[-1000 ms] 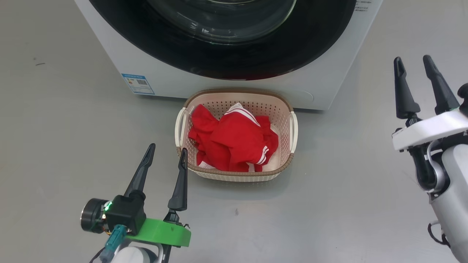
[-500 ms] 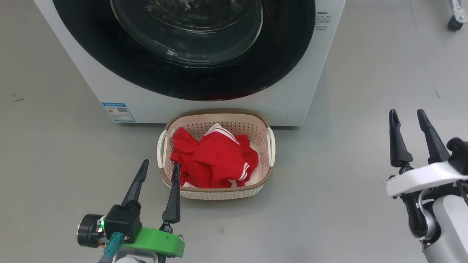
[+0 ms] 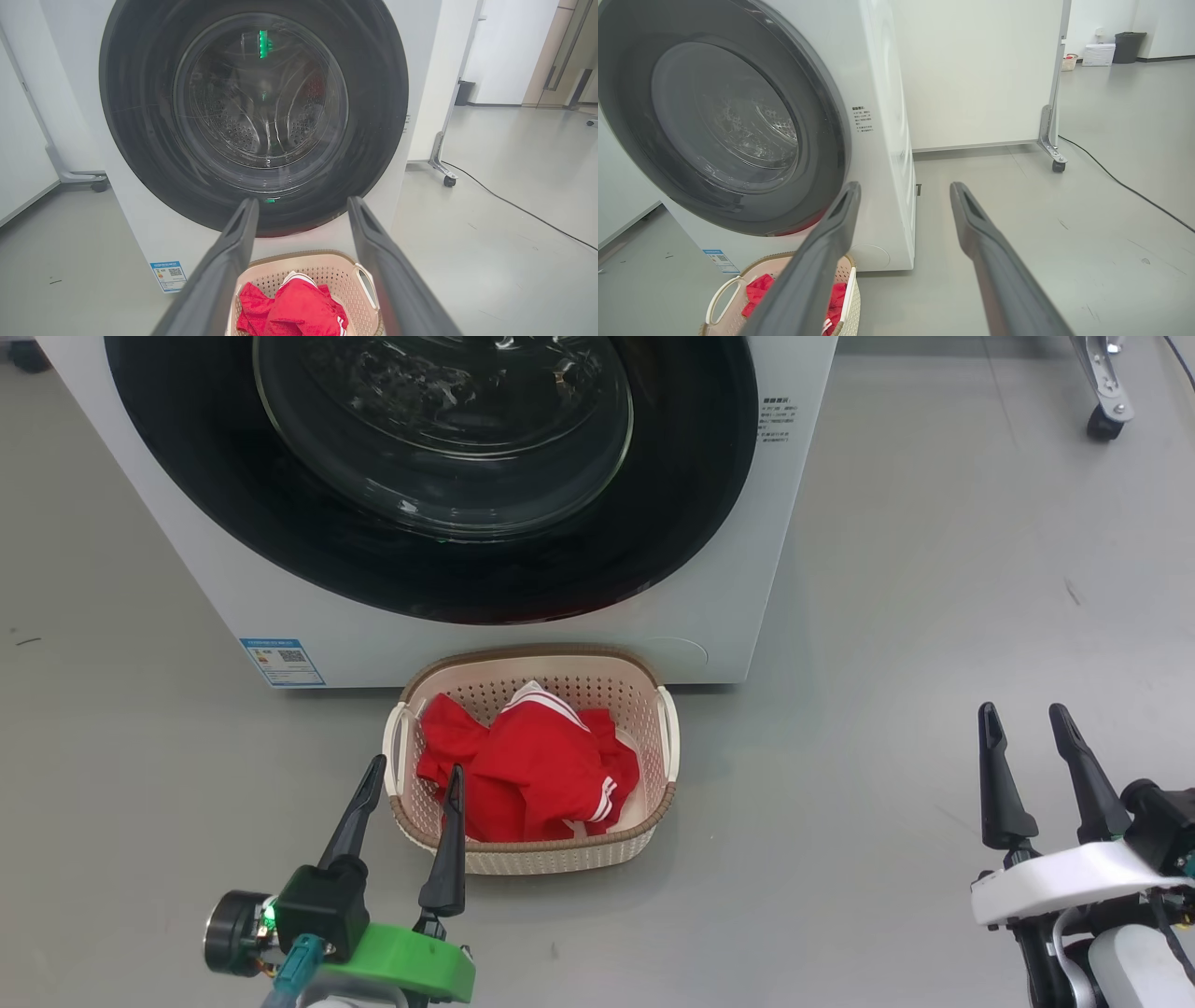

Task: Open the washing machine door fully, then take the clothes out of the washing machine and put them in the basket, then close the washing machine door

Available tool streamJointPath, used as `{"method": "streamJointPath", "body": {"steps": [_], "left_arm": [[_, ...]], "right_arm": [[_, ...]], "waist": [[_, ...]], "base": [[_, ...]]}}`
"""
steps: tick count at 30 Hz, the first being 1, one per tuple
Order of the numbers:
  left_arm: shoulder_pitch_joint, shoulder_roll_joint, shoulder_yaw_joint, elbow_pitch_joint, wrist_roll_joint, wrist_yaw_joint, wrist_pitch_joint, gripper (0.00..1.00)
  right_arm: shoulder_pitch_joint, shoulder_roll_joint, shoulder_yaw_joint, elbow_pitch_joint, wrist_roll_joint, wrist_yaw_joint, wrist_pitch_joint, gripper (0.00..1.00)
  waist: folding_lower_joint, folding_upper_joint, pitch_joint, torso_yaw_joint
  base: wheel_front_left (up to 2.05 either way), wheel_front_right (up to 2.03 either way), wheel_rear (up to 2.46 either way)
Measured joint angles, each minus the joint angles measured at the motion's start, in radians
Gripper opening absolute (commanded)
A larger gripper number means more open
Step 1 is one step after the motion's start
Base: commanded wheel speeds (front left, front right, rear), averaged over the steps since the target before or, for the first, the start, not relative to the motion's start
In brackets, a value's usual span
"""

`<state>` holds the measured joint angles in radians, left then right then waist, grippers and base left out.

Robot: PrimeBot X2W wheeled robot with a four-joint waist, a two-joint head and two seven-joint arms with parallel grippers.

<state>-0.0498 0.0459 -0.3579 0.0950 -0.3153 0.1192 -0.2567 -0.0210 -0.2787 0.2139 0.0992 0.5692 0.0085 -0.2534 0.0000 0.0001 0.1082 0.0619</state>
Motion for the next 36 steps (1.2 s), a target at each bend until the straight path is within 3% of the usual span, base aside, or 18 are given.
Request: {"method": "streamJointPath", "body": {"steps": [36], "left_arm": [[0.019,0.000,-0.001,0.016,-0.003,0.000,0.000,1.00]], "right_arm": [[0.133,0.040,-0.051,-0.099,-0.060,-0.001,0.000,1.00]], "waist": [[0.0000,0.0000,-0.026,-0.005]], "base": [[0.00,0.00,0.00]]}}
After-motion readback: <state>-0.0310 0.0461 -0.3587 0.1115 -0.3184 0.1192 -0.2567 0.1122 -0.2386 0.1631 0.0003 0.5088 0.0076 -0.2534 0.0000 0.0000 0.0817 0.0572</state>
